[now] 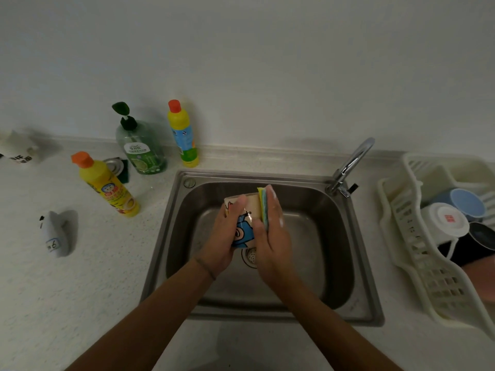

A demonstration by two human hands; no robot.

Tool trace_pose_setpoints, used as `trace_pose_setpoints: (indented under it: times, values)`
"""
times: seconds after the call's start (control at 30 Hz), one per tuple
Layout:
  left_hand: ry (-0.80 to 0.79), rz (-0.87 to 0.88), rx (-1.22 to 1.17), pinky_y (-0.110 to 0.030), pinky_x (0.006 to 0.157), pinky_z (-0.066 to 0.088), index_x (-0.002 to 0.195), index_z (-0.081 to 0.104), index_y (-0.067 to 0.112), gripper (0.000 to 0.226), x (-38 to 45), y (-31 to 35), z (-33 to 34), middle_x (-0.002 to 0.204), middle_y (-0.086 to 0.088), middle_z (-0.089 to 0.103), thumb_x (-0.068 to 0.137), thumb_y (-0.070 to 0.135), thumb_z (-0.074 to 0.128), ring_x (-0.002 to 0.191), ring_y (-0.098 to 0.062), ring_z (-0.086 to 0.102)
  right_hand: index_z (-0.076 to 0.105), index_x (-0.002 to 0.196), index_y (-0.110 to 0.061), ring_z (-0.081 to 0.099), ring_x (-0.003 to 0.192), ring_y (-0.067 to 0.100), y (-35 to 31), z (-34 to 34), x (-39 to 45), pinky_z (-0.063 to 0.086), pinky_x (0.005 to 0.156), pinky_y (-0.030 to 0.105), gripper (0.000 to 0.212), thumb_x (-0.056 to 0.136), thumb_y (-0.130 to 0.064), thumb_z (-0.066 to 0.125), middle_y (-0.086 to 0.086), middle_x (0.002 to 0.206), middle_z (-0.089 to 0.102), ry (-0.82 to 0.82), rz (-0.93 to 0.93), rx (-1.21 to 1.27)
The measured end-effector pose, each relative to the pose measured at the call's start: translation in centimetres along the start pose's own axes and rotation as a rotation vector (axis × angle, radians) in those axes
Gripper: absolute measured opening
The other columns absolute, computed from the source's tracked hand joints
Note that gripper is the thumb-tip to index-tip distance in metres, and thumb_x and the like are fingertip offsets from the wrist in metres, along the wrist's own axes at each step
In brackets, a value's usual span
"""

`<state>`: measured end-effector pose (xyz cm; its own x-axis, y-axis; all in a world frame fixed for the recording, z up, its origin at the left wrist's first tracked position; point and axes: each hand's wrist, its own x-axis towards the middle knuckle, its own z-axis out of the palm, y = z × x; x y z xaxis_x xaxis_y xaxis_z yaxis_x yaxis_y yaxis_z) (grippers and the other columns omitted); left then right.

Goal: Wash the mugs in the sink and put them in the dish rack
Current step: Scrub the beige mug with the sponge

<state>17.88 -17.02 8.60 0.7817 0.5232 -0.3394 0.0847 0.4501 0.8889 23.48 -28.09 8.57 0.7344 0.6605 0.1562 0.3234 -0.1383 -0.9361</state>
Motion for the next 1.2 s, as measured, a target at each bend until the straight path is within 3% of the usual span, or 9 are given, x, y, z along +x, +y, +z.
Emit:
trace_pose_setpoints:
  times: [0.23,0.37,0.47,0.63,0.7,0.83,0.93,1.07,1.2]
  values:
    - [0.048,0.000,-0.041,-0.037,0.090,0.060,0.130,0.065,0.005,0.064,-0.3,0.4,1.0,0.117,-0.018,0.073,0.095,0.057,0.052,0.105,-0.027,0.072,0.005,0.162,-0.025,-0.001,0.157,0.019,1.0,0.9,-3.0,0.029,0.121,0.053,0.064,0.105,-0.035,0.033,-0.004,0.169,-0.012,-0.076,-0.168,-0.244]
    - [0.094,-0.037,-0.045,-0.044,0.093,0.058,0.129,0.067,0.010,0.064,-0.5,-0.1,1.3,0.117,-0.015,0.075,0.092,0.062,0.055,0.110,-0.031,0.072,0.017,0.153,-0.052,0.028,0.150,0.014,-0.4,-0.1,-1.0,0.044,0.112,0.047,0.054,0.103,-0.043,0.036,-0.012,0.167,0.012,-0.052,-0.041,-0.021]
    - [0.070,-0.047,-0.053,-0.046,0.096,0.057,0.129,0.067,0.011,0.062,-0.5,-0.1,1.4,0.119,-0.014,0.074,0.096,0.061,0.049,0.112,-0.031,0.071,0.018,0.156,-0.045,0.048,0.136,0.013,-0.6,-0.8,0.2,0.053,0.103,0.043,0.058,0.101,-0.048,0.038,-0.008,0.160,0.029,-0.051,0.042,0.060]
    - [0.053,-0.037,-0.031,-0.039,0.092,0.060,0.132,0.064,0.013,0.070,-0.9,0.1,2.2,0.119,-0.012,0.074,0.092,0.066,0.041,0.111,-0.027,0.072,0.020,0.146,-0.064,0.026,0.150,0.019,-1.1,-1.5,2.5,0.051,0.105,0.042,0.045,0.103,-0.060,0.028,-0.017,0.168,-0.001,-0.079,0.143,-0.013]
    - [0.070,-0.027,-0.028,-0.035,0.087,0.060,0.130,0.066,0.014,0.067,-1.0,0.0,2.2,0.117,-0.011,0.075,0.096,0.064,0.038,0.110,-0.026,0.073,0.019,0.151,-0.058,0.022,0.152,0.017,-1.5,-1.4,2.6,0.048,0.108,0.039,0.047,0.104,-0.056,0.026,-0.017,0.168,-0.001,-0.081,0.159,-0.035]
    - [0.140,-0.001,-0.032,-0.045,0.097,0.056,0.126,0.069,0.013,0.069,-0.8,0.0,1.6,0.119,-0.015,0.074,0.097,0.068,0.039,0.113,-0.031,0.071,0.007,0.160,-0.041,0.001,0.153,0.000,-1.0,0.3,0.0,0.028,0.120,0.033,0.056,0.107,-0.042,0.025,-0.018,0.168,-0.002,-0.088,-0.003,-0.200]
    - [0.181,0.004,-0.009,-0.044,0.089,0.059,0.124,0.069,0.011,0.070,-0.9,-0.4,1.5,0.114,-0.015,0.075,0.095,0.071,0.046,0.109,-0.033,0.072,0.011,0.158,-0.047,0.018,0.153,0.008,-0.2,0.4,0.1,0.038,0.116,0.036,0.054,0.107,-0.045,0.027,-0.013,0.168,0.005,-0.084,0.028,-0.109]
    - [0.210,0.005,-0.002,-0.032,0.073,0.060,0.124,0.065,0.005,0.070,-1.0,-0.6,2.5,0.108,-0.016,0.076,0.091,0.066,0.050,0.098,-0.028,0.075,0.030,0.147,-0.058,0.046,0.138,0.018,-0.2,-0.1,2.5,0.053,0.102,0.045,0.057,0.093,-0.074,0.025,-0.002,0.164,0.026,0.011,0.287,0.098]
    - [0.207,0.049,0.007,-0.036,0.079,0.059,0.125,0.066,0.009,0.066,-0.5,-0.3,1.9,0.115,-0.016,0.073,0.100,0.065,0.044,0.106,-0.028,0.073,0.021,0.157,-0.043,0.022,0.152,0.010,-0.9,1.5,0.1,0.035,0.119,0.046,0.050,0.107,-0.045,0.027,-0.015,0.165,0.016,-0.009,0.024,-0.087]
